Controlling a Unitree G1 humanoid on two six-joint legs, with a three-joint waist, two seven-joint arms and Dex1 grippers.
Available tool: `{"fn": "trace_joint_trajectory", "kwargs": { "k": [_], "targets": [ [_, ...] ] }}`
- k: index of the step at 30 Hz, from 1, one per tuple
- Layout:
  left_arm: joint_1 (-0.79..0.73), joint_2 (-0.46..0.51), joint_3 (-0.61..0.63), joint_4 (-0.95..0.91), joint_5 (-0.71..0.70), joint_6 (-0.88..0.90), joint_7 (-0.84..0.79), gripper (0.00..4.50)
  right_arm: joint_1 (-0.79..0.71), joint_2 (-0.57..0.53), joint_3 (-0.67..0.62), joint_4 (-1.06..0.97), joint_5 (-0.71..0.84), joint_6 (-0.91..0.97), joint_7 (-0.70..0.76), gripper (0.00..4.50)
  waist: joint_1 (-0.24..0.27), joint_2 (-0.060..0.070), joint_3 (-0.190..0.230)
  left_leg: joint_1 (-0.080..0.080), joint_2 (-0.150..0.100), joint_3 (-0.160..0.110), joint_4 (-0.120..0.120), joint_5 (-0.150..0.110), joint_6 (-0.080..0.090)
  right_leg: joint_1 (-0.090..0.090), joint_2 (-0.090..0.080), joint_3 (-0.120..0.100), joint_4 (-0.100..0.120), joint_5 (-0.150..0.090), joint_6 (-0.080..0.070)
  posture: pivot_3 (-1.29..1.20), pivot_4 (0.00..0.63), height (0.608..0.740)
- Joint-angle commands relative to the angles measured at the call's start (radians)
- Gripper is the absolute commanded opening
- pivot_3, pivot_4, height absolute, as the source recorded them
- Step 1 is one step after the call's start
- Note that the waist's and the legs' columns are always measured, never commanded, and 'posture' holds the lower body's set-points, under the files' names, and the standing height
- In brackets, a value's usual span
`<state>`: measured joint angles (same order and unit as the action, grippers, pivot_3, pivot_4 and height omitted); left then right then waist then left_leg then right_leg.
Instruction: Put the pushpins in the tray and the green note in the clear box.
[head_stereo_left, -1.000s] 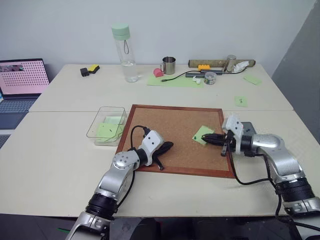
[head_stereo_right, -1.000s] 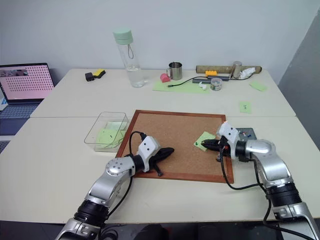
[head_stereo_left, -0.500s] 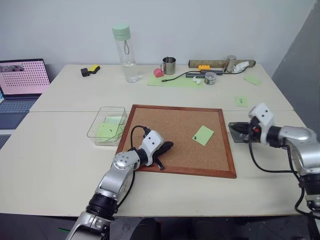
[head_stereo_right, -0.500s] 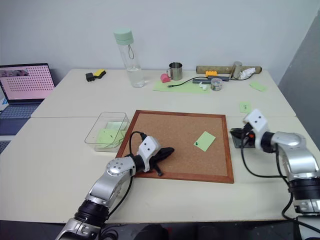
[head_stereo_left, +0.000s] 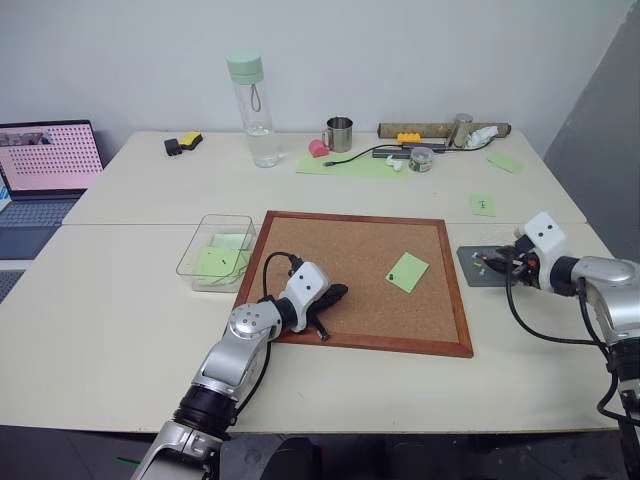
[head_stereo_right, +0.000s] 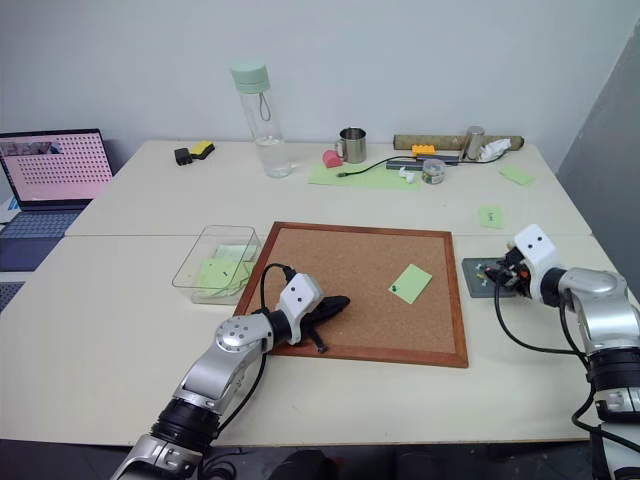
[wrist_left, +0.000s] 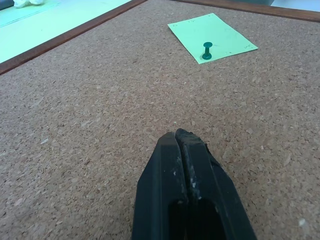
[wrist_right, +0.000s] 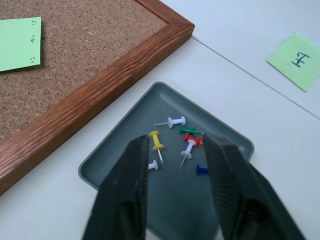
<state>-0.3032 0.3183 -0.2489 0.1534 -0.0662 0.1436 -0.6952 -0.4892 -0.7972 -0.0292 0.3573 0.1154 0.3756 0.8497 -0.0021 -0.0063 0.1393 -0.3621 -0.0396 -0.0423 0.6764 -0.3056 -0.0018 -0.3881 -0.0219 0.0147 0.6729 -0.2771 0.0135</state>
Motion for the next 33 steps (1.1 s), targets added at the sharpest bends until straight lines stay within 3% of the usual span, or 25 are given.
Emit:
{"fn": "trace_joint_trajectory", "kwargs": {
  "k": [1,5,9,18,28,29,33],
  "targets": [
    [0.042,0.015,-0.019,0.061,0.031,0.030,-0.001,0.00,-0.016,-0.023,0.010,-0.135,0.009,-0.039,0.054,2.64,-0.001,0.001,0.000,0.000,0.000,0.000,0.000,0.000,0.000,0.000,0.000,0.000,0.000,0.000,0.000,0.00,0.150,0.740],
    [0.038,0.012,-0.013,0.060,0.022,0.034,-0.004,0.00,0.023,0.012,0.044,-0.317,0.086,-0.028,0.149,2.64,0.000,0.000,0.000,0.000,0.000,-0.001,0.000,0.000,0.000,0.000,0.000,0.000,0.000,0.000,0.000,0.00,0.150,0.740],
    [0.035,0.012,-0.009,0.057,0.012,0.041,-0.013,0.00,0.049,0.110,0.099,-0.401,0.091,-0.027,0.112,2.64,-0.001,-0.001,0.000,0.000,0.000,-0.002,0.000,0.000,0.000,0.001,0.000,-0.001,-0.001,0.000,0.001,0.00,0.150,0.740],
    [0.034,0.015,-0.006,0.052,0.013,0.047,-0.018,0.00,0.032,0.264,0.190,-0.284,0.034,-0.081,0.063,2.64,0.000,-0.001,0.000,-0.001,0.000,-0.003,0.000,0.000,0.000,0.000,0.000,-0.002,-0.002,0.000,0.001,0.00,0.150,0.740],
    [0.050,0.017,-0.004,0.037,0.015,0.053,-0.017,0.00,0.001,0.343,0.157,-0.169,0.068,-0.088,0.047,2.64,-0.002,-0.001,0.000,-0.001,0.000,-0.004,0.000,0.000,0.000,0.000,0.000,-0.002,-0.002,0.000,0.001,0.00,0.150,0.740],
    [0.051,0.017,-0.004,0.036,0.015,0.054,-0.016,0.00,0.001,0.342,0.156,-0.163,0.068,-0.090,0.049,2.27,-0.002,-0.001,0.000,-0.001,0.000,-0.004,0.000,0.000,0.000,0.000,0.000,-0.002,-0.002,0.000,0.001,0.00,0.150,0.740],
    [0.055,0.017,-0.005,0.033,0.016,0.055,-0.016,0.00,0.001,0.345,0.150,-0.136,0.064,-0.103,0.043,1.54,-0.003,-0.001,0.000,-0.001,0.000,-0.004,-0.001,0.000,0.000,0.000,0.000,-0.002,-0.002,0.000,0.001,0.00,0.150,0.740]
  ]
}}
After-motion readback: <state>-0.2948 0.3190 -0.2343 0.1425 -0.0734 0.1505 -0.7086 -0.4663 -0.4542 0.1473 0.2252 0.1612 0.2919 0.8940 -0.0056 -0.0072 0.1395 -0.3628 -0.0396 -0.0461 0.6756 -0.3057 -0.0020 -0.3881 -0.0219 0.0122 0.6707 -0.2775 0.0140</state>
